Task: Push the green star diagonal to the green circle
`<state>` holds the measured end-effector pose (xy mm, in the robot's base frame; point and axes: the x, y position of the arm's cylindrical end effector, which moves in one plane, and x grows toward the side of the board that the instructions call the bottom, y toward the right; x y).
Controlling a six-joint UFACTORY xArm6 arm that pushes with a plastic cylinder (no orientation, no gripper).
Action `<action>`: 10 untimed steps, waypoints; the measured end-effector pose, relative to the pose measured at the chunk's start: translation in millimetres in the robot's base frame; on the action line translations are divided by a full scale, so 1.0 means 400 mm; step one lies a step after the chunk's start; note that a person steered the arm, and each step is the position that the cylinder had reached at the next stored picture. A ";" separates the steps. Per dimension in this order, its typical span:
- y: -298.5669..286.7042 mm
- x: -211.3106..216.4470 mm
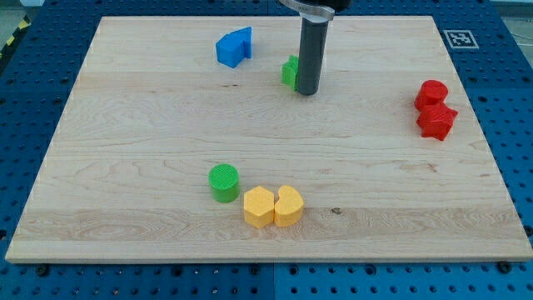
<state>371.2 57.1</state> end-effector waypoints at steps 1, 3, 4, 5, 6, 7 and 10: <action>-0.042 0.063; -0.120 0.016; -0.120 0.012; -0.114 -0.007; -0.073 -0.034; -0.046 -0.037; 0.005 -0.083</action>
<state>337.8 59.3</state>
